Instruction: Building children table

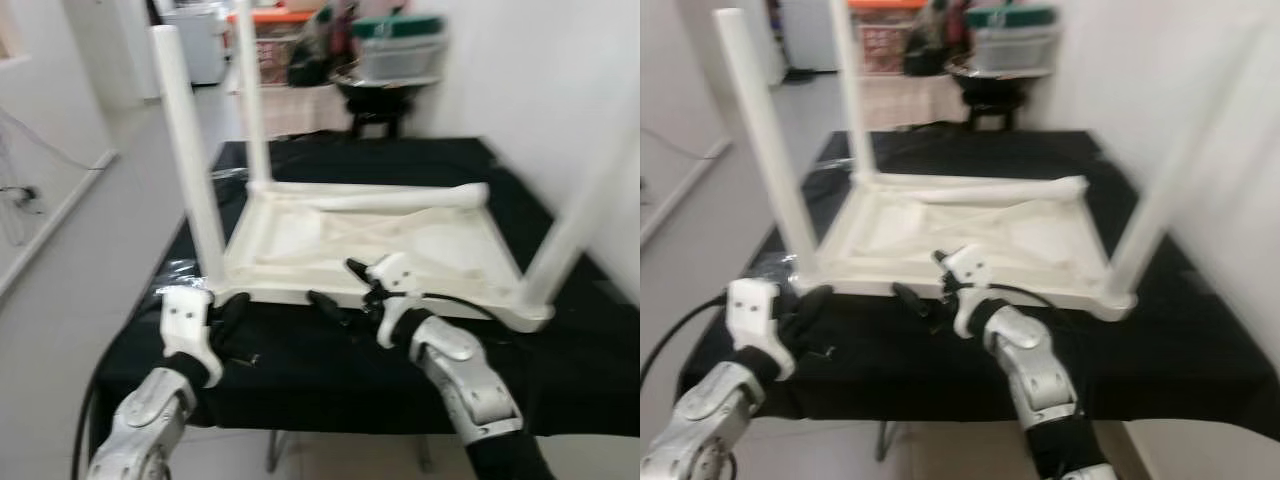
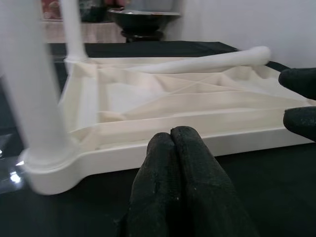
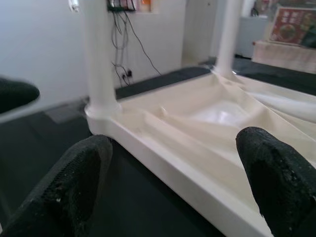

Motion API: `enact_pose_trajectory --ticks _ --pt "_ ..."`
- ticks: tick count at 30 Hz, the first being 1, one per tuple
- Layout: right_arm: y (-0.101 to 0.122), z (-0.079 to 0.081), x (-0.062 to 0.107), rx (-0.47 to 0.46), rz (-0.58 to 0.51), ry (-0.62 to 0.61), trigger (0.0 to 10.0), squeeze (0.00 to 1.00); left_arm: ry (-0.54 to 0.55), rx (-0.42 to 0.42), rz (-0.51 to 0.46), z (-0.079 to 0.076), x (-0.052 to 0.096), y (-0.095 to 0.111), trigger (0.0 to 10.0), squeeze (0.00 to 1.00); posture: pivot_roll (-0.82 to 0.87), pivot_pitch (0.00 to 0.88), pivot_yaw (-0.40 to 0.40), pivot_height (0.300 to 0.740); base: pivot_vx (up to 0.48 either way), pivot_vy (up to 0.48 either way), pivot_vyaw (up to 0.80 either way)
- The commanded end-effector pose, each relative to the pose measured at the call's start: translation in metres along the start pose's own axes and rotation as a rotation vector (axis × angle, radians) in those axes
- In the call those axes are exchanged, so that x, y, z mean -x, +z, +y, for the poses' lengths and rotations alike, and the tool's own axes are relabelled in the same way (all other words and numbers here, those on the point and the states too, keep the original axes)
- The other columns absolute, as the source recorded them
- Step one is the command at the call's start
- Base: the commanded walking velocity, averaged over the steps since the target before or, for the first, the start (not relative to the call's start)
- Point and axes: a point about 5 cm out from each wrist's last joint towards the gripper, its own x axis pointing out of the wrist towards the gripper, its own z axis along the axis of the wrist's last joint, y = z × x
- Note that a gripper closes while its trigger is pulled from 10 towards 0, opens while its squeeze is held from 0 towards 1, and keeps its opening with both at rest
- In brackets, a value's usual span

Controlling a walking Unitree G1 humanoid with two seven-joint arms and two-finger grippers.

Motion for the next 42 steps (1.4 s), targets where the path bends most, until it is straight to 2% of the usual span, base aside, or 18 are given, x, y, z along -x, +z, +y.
enact_pose_trajectory --ticks 1,3,4,7,8,10,13,18,21,22,23,26,29,31,33,37,39,42 --pt "0.000 0.000 -0.002 0.048 0.043 0.017 10.0 0.00 -0.006 -0.005 0.016 -0.001 0.000 -0.001 10.0 0.00 -0.04 0.000 0.000 0.740 0.000 0.000 0.00" --pt "0.004 0.000 -0.006 0.145 0.083 0.044 10.0 0.00 -0.014 -0.005 0.012 -0.001 0.001 -0.001 10.0 0.00 -0.03 0.000 -0.002 0.740 0.000 0.000 0.00" --pt "0.004 0.000 -0.006 0.145 0.083 0.044 10.0 0.00 -0.014 -0.005 0.012 -0.001 0.001 -0.001 10.0 0.00 -0.03 0.000 -0.002 0.740 0.000 0.000 0.00" --pt "0.015 -0.005 -0.014 0.333 0.136 0.089 10.0 0.00 -0.020 -0.001 0.009 -0.002 0.003 0.000 10.0 0.00 -0.02 0.000 -0.008 0.740 0.000 0.000 0.00" --pt "0.015 -0.005 -0.014 0.333 0.136 0.089 10.0 0.00 -0.020 -0.001 0.009 -0.002 0.003 0.000 10.0 0.00 -0.02 0.000 -0.008 0.740 0.000 0.000 0.00" --pt "0.025 -0.005 -0.023 0.392 0.143 0.139 10.0 0.00 -0.003 0.003 0.007 -0.001 0.006 0.000 10.0 0.00 -0.02 0.000 -0.009 0.740 0.000 0.000 0.00" --pt "0.032 -0.003 -0.030 0.403 0.131 0.186 10.0 0.00 0.020 0.002 0.005 0.000 0.008 0.001 10.0 0.00 -0.01 0.000 -0.016 0.740 0.000 0.000 0.00" --pt "0.035 0.000 -0.048 0.414 0.151 0.145 10.0 0.00 0.074 -0.019 -0.002 0.001 0.013 0.002 10.0 0.00 0.01 0.001 -0.024 0.740 0.000 0.076 0.00" --pt "0.026 -0.006 -0.060 0.428 0.273 0.090 10.0 0.00 0.088 -0.027 -0.012 0.002 0.015 0.004 10.0 0.00 0.01 0.005 -0.025 0.740 0.000 0.000 0.00" --pt "0.020 -0.011 -0.064 0.430 0.341 0.095 10.0 0.00 0.079 -0.034 -0.008 0.000 0.016 0.004 10.0 0.00 0.02 0.006 -0.028 0.740 0.000 0.000 0.00" --pt "0.020 -0.011 -0.064 0.430 0.341 0.095 10.0 0.00 0.079 -0.034 -0.008 0.000 0.016 0.004 10.0 0.00 0.02 0.006 -0.028 0.740 0.000 0.000 0.00" --pt "0.015 -0.021 -0.068 0.437 0.456 0.122 10.0 0.00 0.070 -0.058 -0.001 -0.002 0.018 0.005 10.0 0.00 0.02 0.012 -0.032 0.740 0.000 0.000 0.00" --pt "0.012 -0.028 -0.067 0.430 0.550 0.148 10.0 0.00 0.088 -0.065 0.007 -0.004 0.023 0.005 10.0 0.00 0.03 0.018 -0.034 0.740 0.000 0.000 0.00" --pt "0.010 -0.039 -0.064 0.447 0.638 0.153 10.0 0.00 0.087 -0.096 0.029 -0.008 0.031 0.005 10.0 0.00 0.03 0.030 -0.039 0.740 0.000 0.000 0.00" --pt "0.011 -0.050 -0.060 0.460 0.698 0.116 10.0 0.00 0.086 -0.091 0.047 -0.013 0.039 0.002 10.0 0.00 0.04 0.040 -0.044 0.740 0.000 0.000 0.00" --pt "0.011 -0.055 -0.058 0.480 0.725 0.103 10.0 0.00 0.089 -0.077 0.052 -0.016 0.043 0.000 10.0 0.00 0.05 0.049 -0.047 0.740 0.000 0.000 0.00" --pt "0.013 -0.065 -0.054 0.485 0.777 0.070 10.0 0.00 0.102 -0.048 0.045 -0.019 0.049 -0.001 10.0 0.00 0.06 0.066 -0.051 0.740 0.000 0.000 0.00" --pt "0.014 -0.073 -0.051 0.429 0.822 -0.004 10.0 0.00 0.078 -0.034 0.032 -0.023 0.052 0.001 10.0 0.00 0.06 0.083 -0.052 0.740 0.000 0.000 0.00"
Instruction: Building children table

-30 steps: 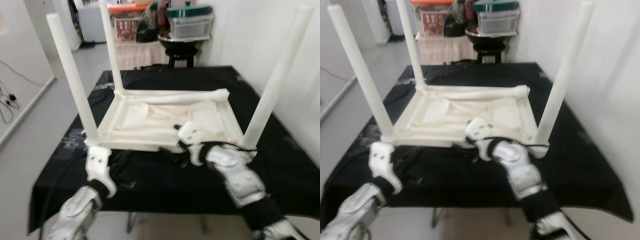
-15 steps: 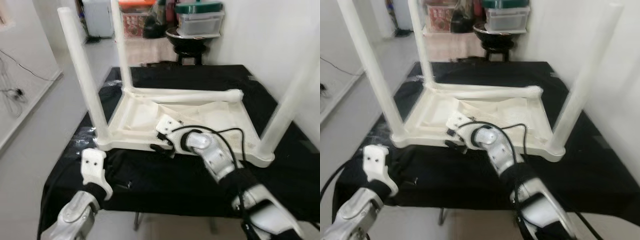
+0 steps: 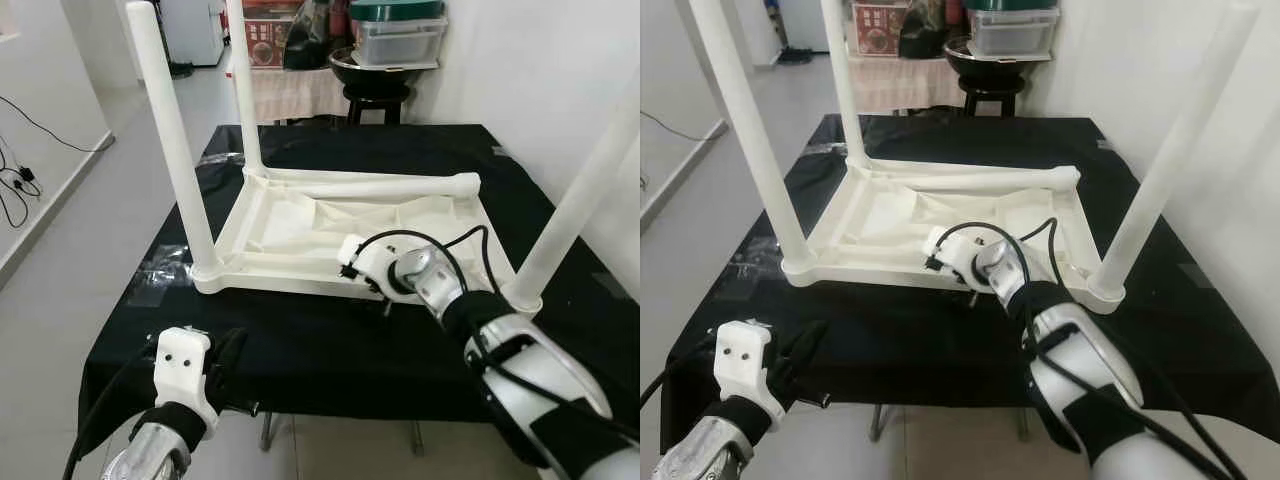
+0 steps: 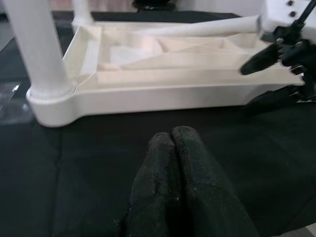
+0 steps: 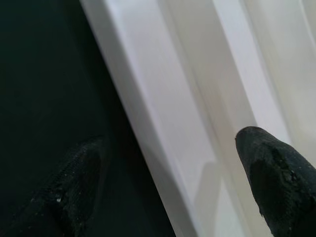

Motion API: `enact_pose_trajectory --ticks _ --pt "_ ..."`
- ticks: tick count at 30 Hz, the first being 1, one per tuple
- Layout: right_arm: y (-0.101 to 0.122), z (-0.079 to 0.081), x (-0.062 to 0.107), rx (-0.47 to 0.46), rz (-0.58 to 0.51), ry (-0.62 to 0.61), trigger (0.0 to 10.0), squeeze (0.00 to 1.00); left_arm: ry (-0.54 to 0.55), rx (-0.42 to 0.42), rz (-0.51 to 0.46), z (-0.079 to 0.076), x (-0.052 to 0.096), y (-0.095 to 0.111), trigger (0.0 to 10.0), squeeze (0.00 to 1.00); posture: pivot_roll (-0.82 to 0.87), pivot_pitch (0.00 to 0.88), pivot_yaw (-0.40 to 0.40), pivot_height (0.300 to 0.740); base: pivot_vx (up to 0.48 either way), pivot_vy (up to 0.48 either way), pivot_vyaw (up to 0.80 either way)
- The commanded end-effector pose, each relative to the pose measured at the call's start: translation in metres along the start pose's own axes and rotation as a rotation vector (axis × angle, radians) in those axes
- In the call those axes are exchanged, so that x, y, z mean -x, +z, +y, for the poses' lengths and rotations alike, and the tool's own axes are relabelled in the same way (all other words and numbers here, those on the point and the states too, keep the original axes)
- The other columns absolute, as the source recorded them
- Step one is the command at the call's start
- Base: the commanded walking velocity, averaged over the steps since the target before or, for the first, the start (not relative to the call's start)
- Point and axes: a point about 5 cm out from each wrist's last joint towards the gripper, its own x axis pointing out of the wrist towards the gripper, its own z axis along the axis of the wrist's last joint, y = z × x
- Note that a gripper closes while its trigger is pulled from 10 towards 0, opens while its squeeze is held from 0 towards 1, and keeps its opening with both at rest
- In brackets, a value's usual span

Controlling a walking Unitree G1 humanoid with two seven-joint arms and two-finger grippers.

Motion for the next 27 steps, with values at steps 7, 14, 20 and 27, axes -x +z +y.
enact_pose_trajectory --ticks 7,14,20,27 --pt "-0.006 0.002 -0.001 -0.109 0.092 0.021 5.5 0.00 -0.057 0.028 -0.023 -0.008 0.003 0.006 10.0 0.00 0.06 0.106 -0.052 0.740 0.000 0.000 0.00" --pt "-0.005 -0.001 0.002 -0.195 0.092 0.030 0.0 0.00 -0.052 0.043 -0.022 -0.013 0.009 0.008 10.0 0.00 0.07 0.125 -0.072 0.740 0.000 0.000 0.00" --pt "0.005 0.001 0.004 -0.298 0.038 0.112 0.0 0.00 -0.042 0.054 -0.029 -0.013 0.009 0.009 10.0 0.00 0.07 0.123 -0.078 0.740 0.000 0.000 0.00" --pt "0.015 0.014 0.001 -0.465 -0.042 0.235 0.0 0.00 -0.045 0.055 -0.031 -0.012 0.006 0.009 10.0 0.00 0.06 0.114 -0.076 0.740 0.000 0.000 0.00"
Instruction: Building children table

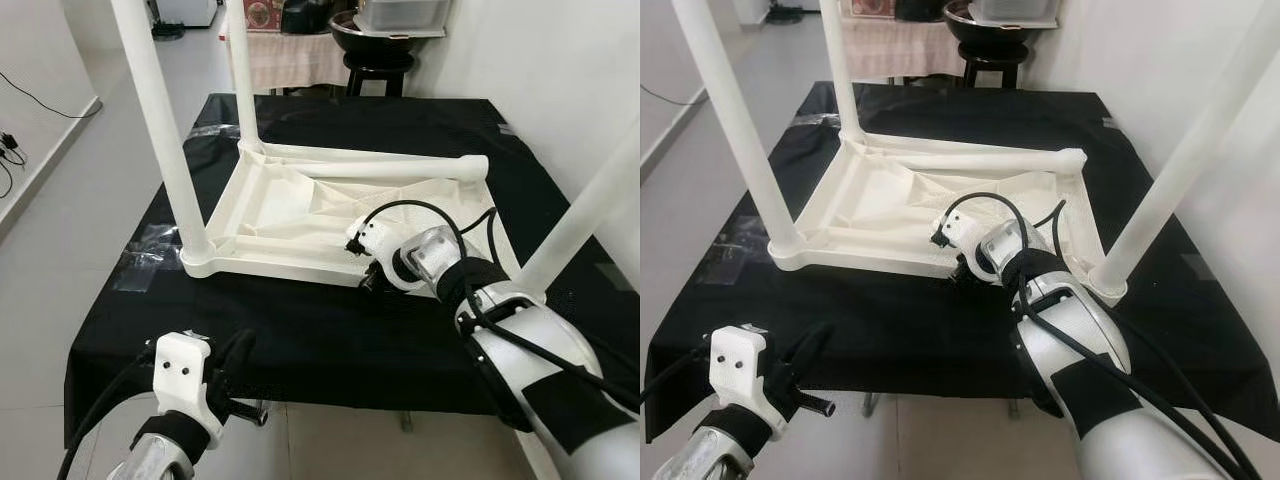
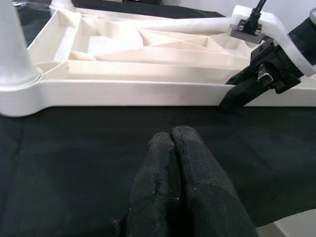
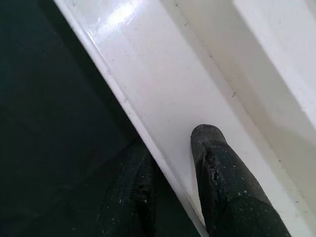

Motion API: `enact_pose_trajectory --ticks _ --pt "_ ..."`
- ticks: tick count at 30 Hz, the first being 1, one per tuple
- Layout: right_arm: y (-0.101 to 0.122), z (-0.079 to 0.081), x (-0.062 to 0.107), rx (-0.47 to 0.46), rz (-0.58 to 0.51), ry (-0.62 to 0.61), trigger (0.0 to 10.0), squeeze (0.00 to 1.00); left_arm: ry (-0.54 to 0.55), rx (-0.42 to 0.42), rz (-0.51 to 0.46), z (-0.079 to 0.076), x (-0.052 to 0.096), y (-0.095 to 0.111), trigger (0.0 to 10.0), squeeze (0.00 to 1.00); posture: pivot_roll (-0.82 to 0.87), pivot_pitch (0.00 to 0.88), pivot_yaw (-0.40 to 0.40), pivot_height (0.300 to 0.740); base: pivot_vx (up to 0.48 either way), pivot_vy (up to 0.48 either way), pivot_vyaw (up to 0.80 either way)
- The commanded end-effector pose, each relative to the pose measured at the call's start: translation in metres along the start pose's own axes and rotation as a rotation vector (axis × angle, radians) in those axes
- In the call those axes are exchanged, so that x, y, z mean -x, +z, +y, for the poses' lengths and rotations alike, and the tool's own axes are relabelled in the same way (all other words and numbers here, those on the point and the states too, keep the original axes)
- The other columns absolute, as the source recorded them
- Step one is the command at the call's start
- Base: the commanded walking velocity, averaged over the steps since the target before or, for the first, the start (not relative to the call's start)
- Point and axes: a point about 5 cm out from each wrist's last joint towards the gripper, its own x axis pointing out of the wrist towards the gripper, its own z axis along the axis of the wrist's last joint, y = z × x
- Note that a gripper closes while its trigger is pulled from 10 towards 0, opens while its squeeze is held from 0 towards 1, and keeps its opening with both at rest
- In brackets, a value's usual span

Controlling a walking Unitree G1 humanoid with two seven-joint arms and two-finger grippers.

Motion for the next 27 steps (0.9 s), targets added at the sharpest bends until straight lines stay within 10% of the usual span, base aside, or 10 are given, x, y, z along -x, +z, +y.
enact_pose_trajectory --ticks 1,10,22,23,26,27 --pt "-0.004 0.012 -0.009 -0.138 -0.049 0.085 0.0 0.00 0.006 0.012 0.019 0.000 0.001 -0.004 10.0 0.00 0.06 0.114 -0.076 0.740 0.000 0.000 0.00" --pt "0.048 0.067 -0.012 -0.451 -0.237 0.458 0.0 0.00 0.006 0.008 0.017 0.004 -0.002 -0.003 10.0 0.00 0.06 0.103 -0.058 0.740 0.000 0.000 0.00" --pt "0.096 0.101 -0.028 -0.572 -0.502 0.011 0.0 0.00 0.002 -0.014 0.019 0.008 -0.006 -0.003 10.0 0.00 0.07 0.084 -0.043 0.740 0.000 0.000 0.00" --pt "0.107 0.108 -0.027 -0.528 -0.570 -0.057 3.1 0.00 0.002 -0.017 0.020 0.008 -0.006 -0.003 10.0 0.00 0.07 0.080 -0.043 0.740 0.000 0.000 0.00" --pt "0.114 0.114 -0.025 -0.499 -0.618 -0.098 3.1 0.00 0.001 -0.019 0.021 0.008 -0.006 -0.003 10.0 0.00 0.07 0.080 -0.043 0.740 0.000 0.000 0.00" --pt "0.120 0.120 -0.023 -0.452 -0.666 -0.158 10.0 0.00 -0.002 -0.024 0.022 0.008 -0.007 -0.004 10.0 0.00 0.09 0.074 -0.050 0.740 0.000 0.000 0.00"
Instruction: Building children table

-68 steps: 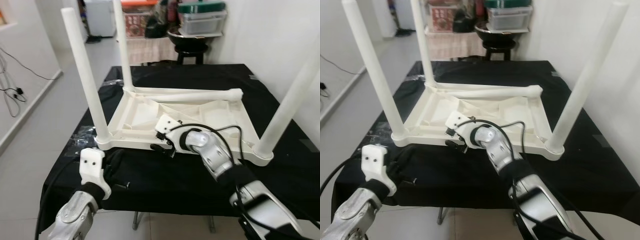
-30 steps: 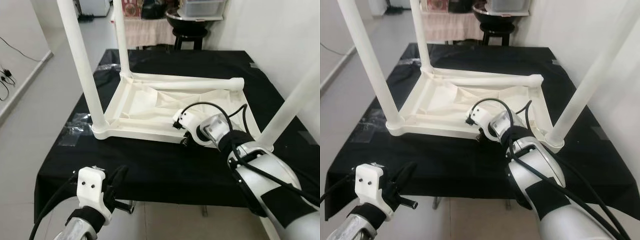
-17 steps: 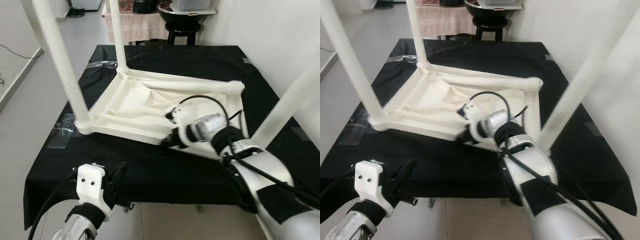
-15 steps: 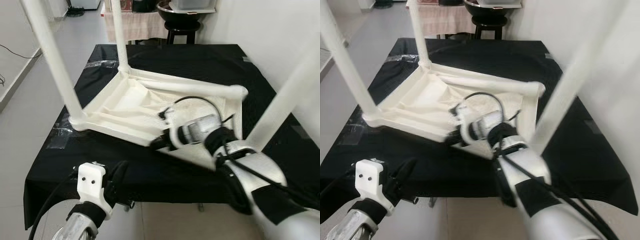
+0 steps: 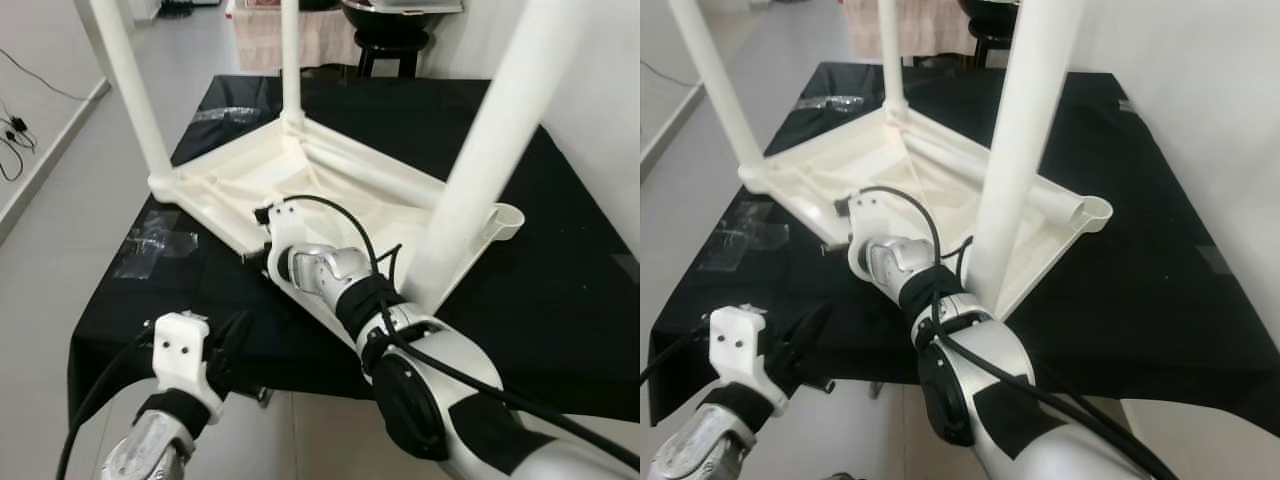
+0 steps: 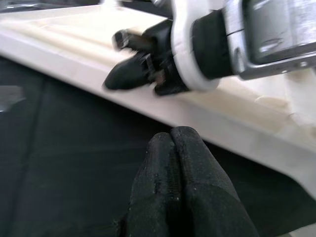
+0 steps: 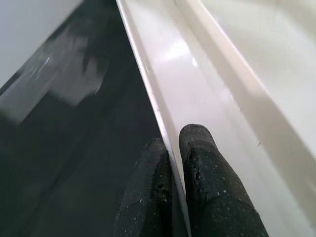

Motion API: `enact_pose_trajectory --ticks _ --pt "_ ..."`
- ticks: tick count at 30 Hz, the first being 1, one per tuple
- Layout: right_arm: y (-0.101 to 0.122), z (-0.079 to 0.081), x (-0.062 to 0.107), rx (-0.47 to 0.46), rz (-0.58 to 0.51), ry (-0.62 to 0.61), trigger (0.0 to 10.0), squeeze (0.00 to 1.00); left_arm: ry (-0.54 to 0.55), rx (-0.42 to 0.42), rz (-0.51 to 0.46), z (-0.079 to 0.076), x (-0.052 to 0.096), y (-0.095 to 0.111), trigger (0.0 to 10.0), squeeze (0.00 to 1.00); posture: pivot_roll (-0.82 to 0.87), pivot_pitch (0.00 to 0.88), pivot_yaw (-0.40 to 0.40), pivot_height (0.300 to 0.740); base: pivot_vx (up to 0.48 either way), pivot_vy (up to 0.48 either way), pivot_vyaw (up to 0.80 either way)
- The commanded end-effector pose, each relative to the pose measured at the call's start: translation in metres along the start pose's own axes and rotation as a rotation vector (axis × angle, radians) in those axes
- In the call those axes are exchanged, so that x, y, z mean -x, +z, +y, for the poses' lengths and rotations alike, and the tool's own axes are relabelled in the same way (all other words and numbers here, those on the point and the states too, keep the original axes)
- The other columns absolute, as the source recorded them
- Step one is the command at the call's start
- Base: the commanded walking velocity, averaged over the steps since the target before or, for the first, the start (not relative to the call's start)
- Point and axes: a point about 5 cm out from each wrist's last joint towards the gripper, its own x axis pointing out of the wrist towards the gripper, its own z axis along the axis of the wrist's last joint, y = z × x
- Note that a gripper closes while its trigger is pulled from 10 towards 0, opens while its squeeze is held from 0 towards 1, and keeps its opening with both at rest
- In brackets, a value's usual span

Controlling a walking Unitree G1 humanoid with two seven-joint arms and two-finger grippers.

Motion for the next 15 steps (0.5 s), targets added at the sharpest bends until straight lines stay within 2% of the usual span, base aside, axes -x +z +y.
enact_pose_trajectory --ticks 1,3,4,5,6,10,11,15 --pt "0.024 0.028 0.002 0.038 -0.213 -0.033 10.0 0.00 -0.004 -0.009 0.035 0.001 0.001 -0.006 10.0 0.00 0.09 0.075 -0.050 0.740 0.000 0.000 0.00" --pt "0.024 0.028 0.002 0.038 -0.213 -0.033 10.0 0.00 -0.004 -0.009 0.035 0.001 0.001 -0.006 10.0 0.00 0.09 0.075 -0.050 0.740 0.000 0.000 0.00" --pt "0.034 0.045 0.008 0.075 -0.343 0.040 10.0 0.99 -0.004 -0.014 0.035 0.001 0.001 -0.006 10.0 0.00 0.09 0.079 -0.049 0.740 0.000 0.000 0.00" --pt "0.038 0.051 0.010 0.080 -0.395 0.065 10.0 0.99 -0.003 -0.015 0.035 0.001 0.001 -0.006 10.0 0.00 0.09 0.079 -0.049 0.740 0.000 0.000 0.00" --pt "0.038 0.051 0.010 0.080 -0.395 0.065 10.0 0.99 -0.003 -0.015 0.035 0.001 0.001 -0.006 10.0 0.00 0.09 0.079 -0.049 0.740 0.000 0.000 0.00" --pt "0.034 0.068 0.020 0.033 -0.473 0.333 10.0 1.00 -0.001 -0.014 0.033 0.003 0.000 -0.006 10.0 0.00 0.08 0.080 -0.044 0.740 0.000 0.000 0.00" --pt "0.034 0.068 0.020 0.033 -0.473 0.333 10.0 1.00 -0.001 -0.014 0.033 0.003 0.000 -0.006 10.0 0.00 0.08 0.080 -0.044 0.740 0.000 0.000 0.00" --pt "0.010 0.063 0.039 0.029 -0.484 0.549 10.0 1.00 -0.007 -0.014 0.033 0.004 -0.001 -0.006 10.0 0.00 0.06 0.075 -0.032 0.740 0.000 0.000 0.00"
